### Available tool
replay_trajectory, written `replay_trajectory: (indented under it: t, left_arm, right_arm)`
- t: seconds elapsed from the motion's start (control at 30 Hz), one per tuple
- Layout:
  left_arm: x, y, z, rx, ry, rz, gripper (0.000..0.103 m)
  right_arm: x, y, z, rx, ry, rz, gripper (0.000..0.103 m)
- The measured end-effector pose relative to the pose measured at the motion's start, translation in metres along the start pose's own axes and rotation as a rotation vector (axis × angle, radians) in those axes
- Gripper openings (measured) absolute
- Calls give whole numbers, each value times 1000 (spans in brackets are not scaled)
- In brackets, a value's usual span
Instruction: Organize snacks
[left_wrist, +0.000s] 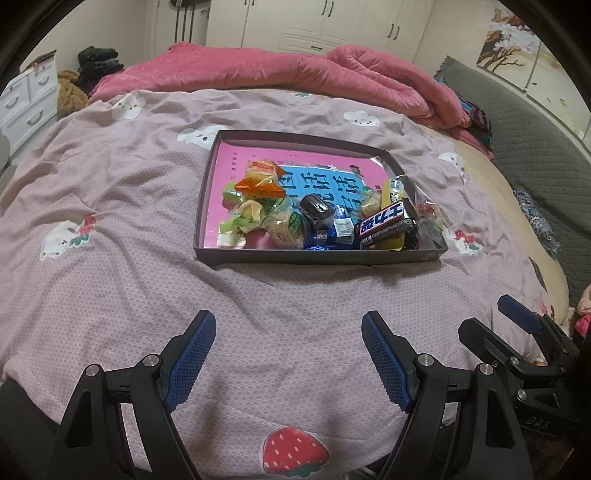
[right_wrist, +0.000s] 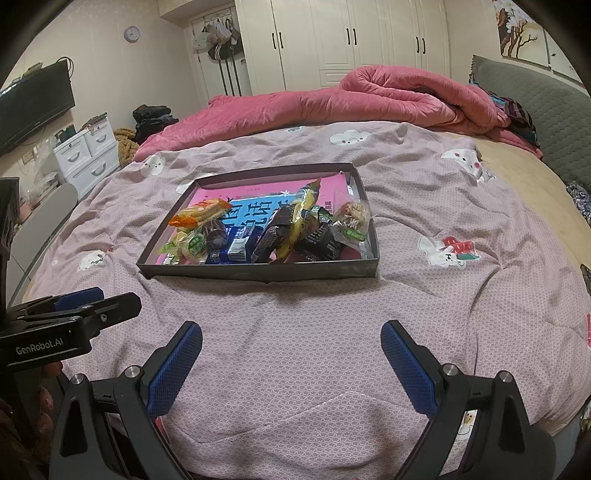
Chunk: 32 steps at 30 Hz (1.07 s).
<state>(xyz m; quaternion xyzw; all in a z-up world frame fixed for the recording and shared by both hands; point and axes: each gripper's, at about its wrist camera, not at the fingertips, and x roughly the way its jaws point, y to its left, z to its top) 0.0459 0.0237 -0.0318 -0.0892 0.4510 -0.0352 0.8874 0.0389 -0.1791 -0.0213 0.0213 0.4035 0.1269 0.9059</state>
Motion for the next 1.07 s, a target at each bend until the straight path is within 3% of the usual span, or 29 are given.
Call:
replay_trajectory:
  t: [0.6, 0.9, 1.07]
  left_arm:
    - [-3, -4, 1, 22, -11, 22, 82]
    - [1, 13, 6, -57, -27, 65, 82]
    - [10, 44, 18, -113, -51, 74, 82]
  right_arm:
    - [3, -4, -2, 16, 13, -11, 98]
    - [12, -19, -2, 58, 12, -26, 98]
    - [24, -51, 10, 121, -16, -44, 98]
